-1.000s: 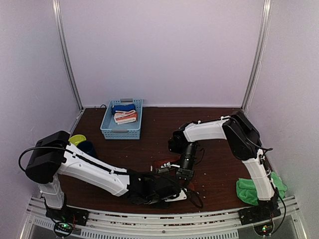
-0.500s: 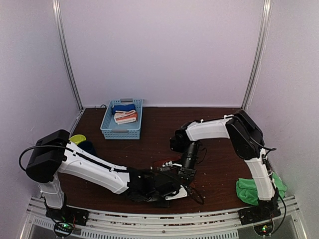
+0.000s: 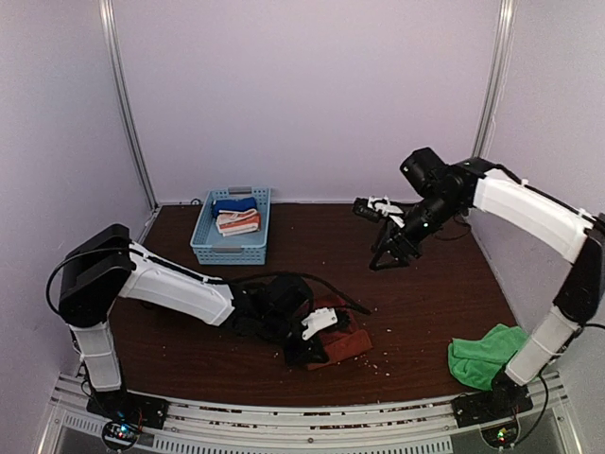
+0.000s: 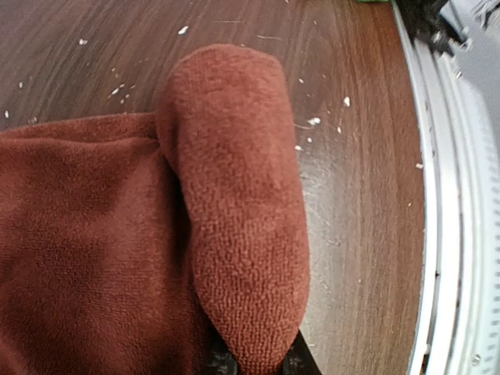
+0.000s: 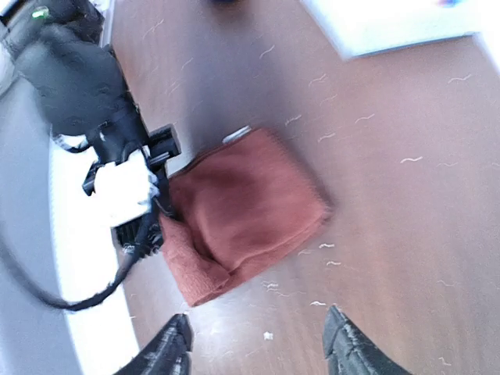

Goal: Roll the towels
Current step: Roll the towel at the center of the board.

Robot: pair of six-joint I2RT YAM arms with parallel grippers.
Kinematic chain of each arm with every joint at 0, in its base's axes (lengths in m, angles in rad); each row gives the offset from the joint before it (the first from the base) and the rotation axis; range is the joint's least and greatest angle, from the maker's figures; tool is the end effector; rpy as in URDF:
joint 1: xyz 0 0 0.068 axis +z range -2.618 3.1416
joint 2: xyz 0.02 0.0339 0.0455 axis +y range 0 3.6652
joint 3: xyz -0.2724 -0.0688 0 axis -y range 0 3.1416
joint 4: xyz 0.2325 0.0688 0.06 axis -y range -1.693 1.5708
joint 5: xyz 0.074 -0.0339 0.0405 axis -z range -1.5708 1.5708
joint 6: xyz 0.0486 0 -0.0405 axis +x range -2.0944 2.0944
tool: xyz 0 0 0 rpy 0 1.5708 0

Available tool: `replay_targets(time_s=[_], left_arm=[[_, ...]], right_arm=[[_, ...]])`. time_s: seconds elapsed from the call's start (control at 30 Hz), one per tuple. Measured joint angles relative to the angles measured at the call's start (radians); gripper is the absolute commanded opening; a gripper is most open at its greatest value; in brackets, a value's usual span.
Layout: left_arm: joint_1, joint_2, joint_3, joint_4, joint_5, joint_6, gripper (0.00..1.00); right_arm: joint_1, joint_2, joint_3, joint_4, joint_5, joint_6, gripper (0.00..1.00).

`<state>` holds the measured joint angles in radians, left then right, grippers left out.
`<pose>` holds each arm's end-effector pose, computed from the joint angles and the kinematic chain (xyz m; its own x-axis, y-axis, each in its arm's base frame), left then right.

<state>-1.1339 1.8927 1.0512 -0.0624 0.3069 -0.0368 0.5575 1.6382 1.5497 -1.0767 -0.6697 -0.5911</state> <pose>0.1476 -0.3508 0.1440 -0.3669 0.7028 -0.6094 0.9299 0.2601 -0.2600 0.2551 0.1946 0.3215 -0.3005 -0.7022 -0.6455 -0.9515 0.1739 0.2537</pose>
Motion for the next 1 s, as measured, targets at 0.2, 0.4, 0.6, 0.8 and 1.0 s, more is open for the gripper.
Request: replay_targets(time_s=[0.2, 0.4, 0.6, 0.8, 1.0], left_arm=[[0.116, 0.118, 0.08, 0.005, 0.317, -0.054, 0.14], [0.15, 0.211, 0.134, 0.029, 0.505, -0.101, 0.14], [0.167, 0.235, 0.137, 0.052, 0.57, -0.128, 0.15], [0.171, 0.243, 0.141, 0.055, 0.588, -0.139, 0.16], [0.173, 0.247, 0.143, 0.055, 0.596, -0.143, 0.16]], right_arm=[[0.001, -0.428, -0.325, 0.375, 0.161, 0.178, 1.0], [-0.003, -0.421, -0.376, 0.409, 0.069, 0.121, 0.85], [0.05, -0.451, -0.483, 0.232, -0.055, -0.124, 0.7], [0.271, -0.417, -0.599, 0.289, 0.108, -0.162, 0.62], [0.429, -0.319, -0.674, 0.452, 0.348, -0.124, 0.59]])
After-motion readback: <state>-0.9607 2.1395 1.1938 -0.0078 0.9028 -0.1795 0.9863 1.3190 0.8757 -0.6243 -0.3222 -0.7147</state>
